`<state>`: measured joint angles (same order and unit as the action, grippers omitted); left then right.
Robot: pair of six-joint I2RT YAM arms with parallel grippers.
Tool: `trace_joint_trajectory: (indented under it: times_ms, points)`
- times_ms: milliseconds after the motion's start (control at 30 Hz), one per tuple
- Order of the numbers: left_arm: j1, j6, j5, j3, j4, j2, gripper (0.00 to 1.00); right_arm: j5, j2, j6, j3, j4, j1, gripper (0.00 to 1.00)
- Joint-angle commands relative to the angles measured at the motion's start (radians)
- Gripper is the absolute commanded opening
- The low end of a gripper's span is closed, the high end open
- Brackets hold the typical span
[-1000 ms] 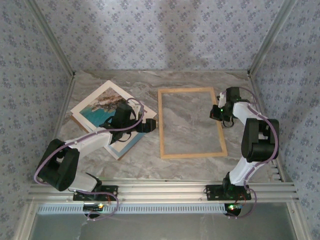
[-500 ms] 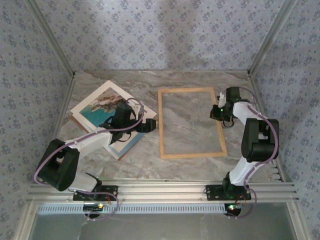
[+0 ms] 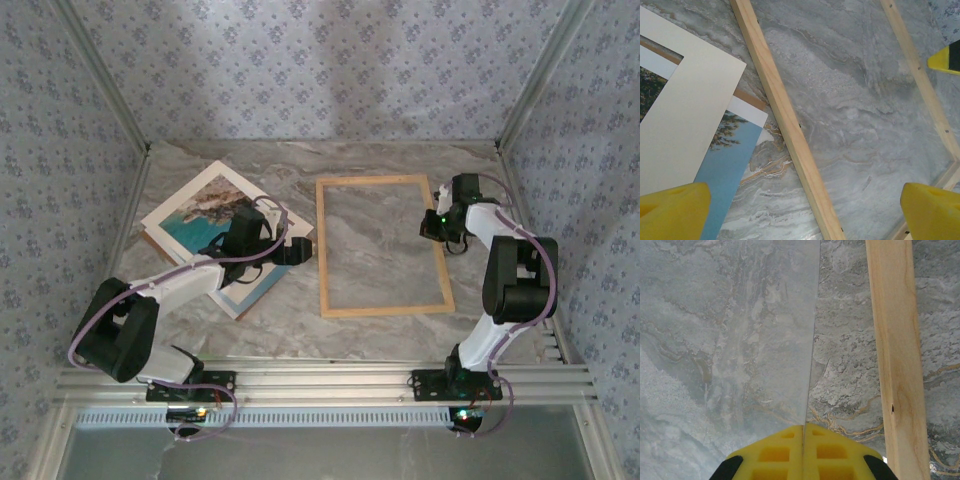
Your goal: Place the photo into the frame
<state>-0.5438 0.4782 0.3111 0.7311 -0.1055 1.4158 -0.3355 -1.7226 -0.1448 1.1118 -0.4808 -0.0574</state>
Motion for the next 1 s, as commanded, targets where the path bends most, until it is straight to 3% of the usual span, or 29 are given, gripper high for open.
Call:
trace_joint_trajectory:
  times_ms: [0,200,967]
  points:
    - [-0.004,-0.021,0.013,0.016,0.004,0.008,0.97,0.001,-0.015,0.005,0.022,-0.001,0.005,0.00]
    - [-0.005,-0.022,0.014,0.018,0.005,0.006,0.97,-0.007,-0.019,0.004,0.021,0.006,0.012,0.00]
    - [-0.005,-0.021,0.014,0.023,0.009,0.024,0.97,-0.018,-0.048,-0.014,0.009,0.013,0.006,0.43]
